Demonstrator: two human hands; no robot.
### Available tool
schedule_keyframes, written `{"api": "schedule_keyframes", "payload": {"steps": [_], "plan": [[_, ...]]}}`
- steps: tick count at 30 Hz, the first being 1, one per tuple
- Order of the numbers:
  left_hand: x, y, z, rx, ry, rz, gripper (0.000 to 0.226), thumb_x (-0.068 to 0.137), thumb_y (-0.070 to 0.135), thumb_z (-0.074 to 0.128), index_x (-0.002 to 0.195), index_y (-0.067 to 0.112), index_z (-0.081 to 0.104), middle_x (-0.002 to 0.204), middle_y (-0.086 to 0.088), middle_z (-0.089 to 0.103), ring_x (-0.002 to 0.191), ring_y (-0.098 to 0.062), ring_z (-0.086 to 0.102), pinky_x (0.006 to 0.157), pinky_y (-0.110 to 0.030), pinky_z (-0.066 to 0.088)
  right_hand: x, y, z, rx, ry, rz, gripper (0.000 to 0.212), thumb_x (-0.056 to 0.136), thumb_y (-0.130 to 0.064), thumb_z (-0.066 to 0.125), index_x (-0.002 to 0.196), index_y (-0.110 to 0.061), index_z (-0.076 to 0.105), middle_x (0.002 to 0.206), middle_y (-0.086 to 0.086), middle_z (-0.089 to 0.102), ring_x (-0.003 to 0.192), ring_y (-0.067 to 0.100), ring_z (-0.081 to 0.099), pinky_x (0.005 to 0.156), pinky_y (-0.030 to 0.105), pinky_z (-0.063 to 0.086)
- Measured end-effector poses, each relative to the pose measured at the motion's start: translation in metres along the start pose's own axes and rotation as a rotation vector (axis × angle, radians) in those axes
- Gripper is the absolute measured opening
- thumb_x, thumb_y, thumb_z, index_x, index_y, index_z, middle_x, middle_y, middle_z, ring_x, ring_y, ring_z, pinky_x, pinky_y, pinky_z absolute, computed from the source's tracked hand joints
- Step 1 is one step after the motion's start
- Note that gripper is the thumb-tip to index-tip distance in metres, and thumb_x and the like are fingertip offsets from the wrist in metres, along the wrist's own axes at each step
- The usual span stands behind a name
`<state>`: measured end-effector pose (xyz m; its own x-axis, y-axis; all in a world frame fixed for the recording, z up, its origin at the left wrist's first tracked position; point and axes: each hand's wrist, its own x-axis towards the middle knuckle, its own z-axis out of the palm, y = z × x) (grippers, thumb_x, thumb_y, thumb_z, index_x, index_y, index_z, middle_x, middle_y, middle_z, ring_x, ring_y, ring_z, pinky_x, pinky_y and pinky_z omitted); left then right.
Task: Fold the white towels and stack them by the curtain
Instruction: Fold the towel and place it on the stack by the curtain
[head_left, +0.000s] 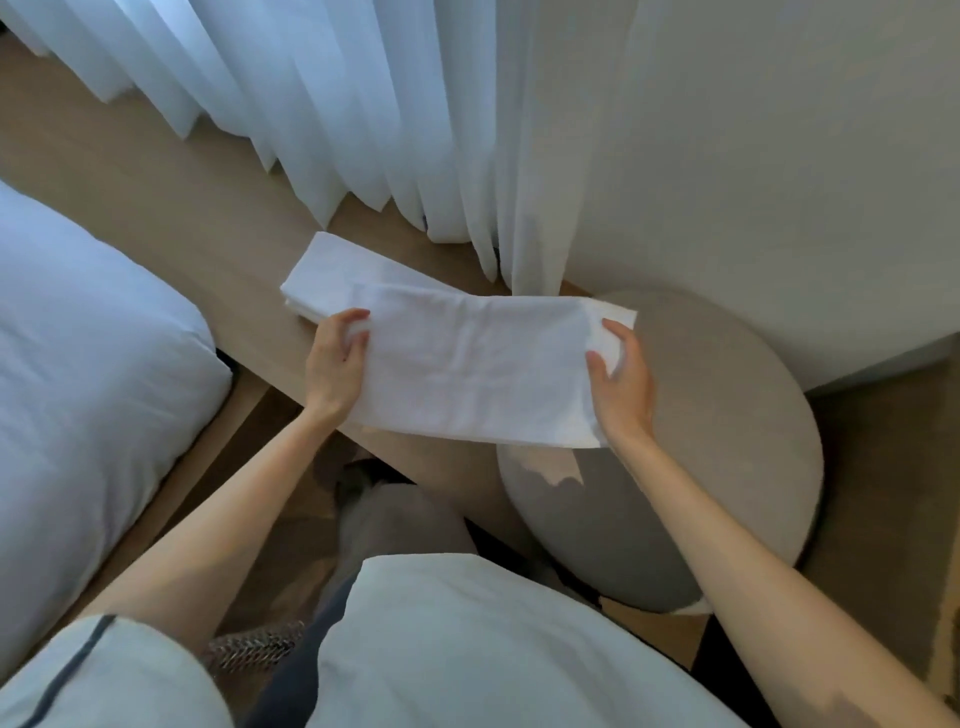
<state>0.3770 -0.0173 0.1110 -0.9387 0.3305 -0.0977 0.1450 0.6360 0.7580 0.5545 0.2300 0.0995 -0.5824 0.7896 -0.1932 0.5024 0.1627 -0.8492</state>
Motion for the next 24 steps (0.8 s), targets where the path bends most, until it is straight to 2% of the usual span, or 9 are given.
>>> {"api": "schedule_keyframes", "payload": {"steps": [2,6,10,12,20,22,23,24], "plan": [[0.031,-0.021,-0.015,0.012,-0.005,-0.020,0.029,0.100,0.020,0.044,0.127,0.013,0.053,0.134,-0.009,0.048,0.124,-0.022,0.044,0.105,-0.034,0.032,0.009,-0.009,0.034,0.021,-0.011,0.026,0.034,0.096,-0.025,0.053,0.128,-0.034,0.046,0.129,-0.014,0.046,0.109,0.002,0.040,0.092,0.022,0.036],[0.101,-0.058,-0.051,0.038,-0.056,-0.021,0.029,0.100,0.020,0.044,0.127,0.014,0.053,0.133,-0.007,0.049,0.122,-0.020,0.045,0.098,-0.023,0.029,0.021,-0.037,0.105,0.065,0.025,0.124,0.033,0.095,-0.023,0.054,0.125,-0.036,0.046,0.120,-0.020,0.043,0.109,0.003,0.042,0.092,0.022,0.038],[0.173,-0.090,-0.086,0.057,-0.140,0.004,0.028,0.100,0.021,0.045,0.127,0.017,0.054,0.130,-0.004,0.050,0.118,-0.017,0.047,0.095,-0.022,0.031,0.027,-0.069,0.170,0.120,0.086,0.262,0.033,0.095,-0.028,0.055,0.118,-0.046,0.042,0.115,-0.020,0.042,0.094,0.000,0.044,0.075,0.009,0.037],[0.209,-0.105,-0.098,0.061,-0.177,0.028,0.028,0.099,0.019,0.046,0.126,0.018,0.055,0.127,-0.004,0.051,0.116,-0.016,0.048,0.094,-0.023,0.033,0.033,-0.080,0.197,0.147,0.124,0.314,0.033,0.094,-0.028,0.056,0.117,-0.049,0.042,0.109,-0.021,0.043,0.090,0.000,0.045,0.069,0.009,0.037],[0.307,-0.173,-0.096,0.053,-0.235,-0.040,0.027,0.098,0.017,0.047,0.123,0.020,0.057,0.127,-0.002,0.052,0.116,-0.016,0.048,0.094,-0.020,0.032,0.074,-0.077,0.288,0.158,0.187,0.370,0.034,0.093,-0.021,0.057,0.118,-0.041,0.046,0.116,-0.019,0.044,0.107,0.006,0.045,0.086,0.023,0.044],[0.324,-0.194,-0.085,0.046,-0.244,-0.062,0.027,0.098,0.017,0.047,0.123,0.021,0.058,0.127,-0.001,0.053,0.117,-0.014,0.047,0.093,-0.019,0.032,0.084,-0.065,0.308,0.152,0.200,0.380,0.034,0.093,-0.019,0.057,0.119,-0.039,0.048,0.112,-0.024,0.048,0.104,0.002,0.046,0.085,0.010,0.041],[0.332,-0.204,-0.079,0.044,-0.256,-0.066,0.027,0.098,0.017,0.047,0.123,0.021,0.058,0.127,-0.001,0.053,0.117,-0.015,0.047,0.092,-0.019,0.032,0.089,-0.059,0.317,0.144,0.206,0.384,0.035,0.092,-0.019,0.057,0.120,-0.039,0.049,0.109,-0.029,0.048,0.100,-0.002,0.047,0.078,0.001,0.038],[0.340,-0.214,-0.073,0.045,-0.271,-0.066,0.027,0.098,0.018,0.047,0.123,0.020,0.058,0.127,-0.001,0.053,0.117,-0.015,0.047,0.092,-0.020,0.033,0.094,-0.053,0.326,0.139,0.212,0.391,0.035,0.093,-0.019,0.057,0.121,-0.038,0.050,0.107,-0.030,0.048,0.097,-0.004,0.047,0.072,-0.001,0.036]]}}
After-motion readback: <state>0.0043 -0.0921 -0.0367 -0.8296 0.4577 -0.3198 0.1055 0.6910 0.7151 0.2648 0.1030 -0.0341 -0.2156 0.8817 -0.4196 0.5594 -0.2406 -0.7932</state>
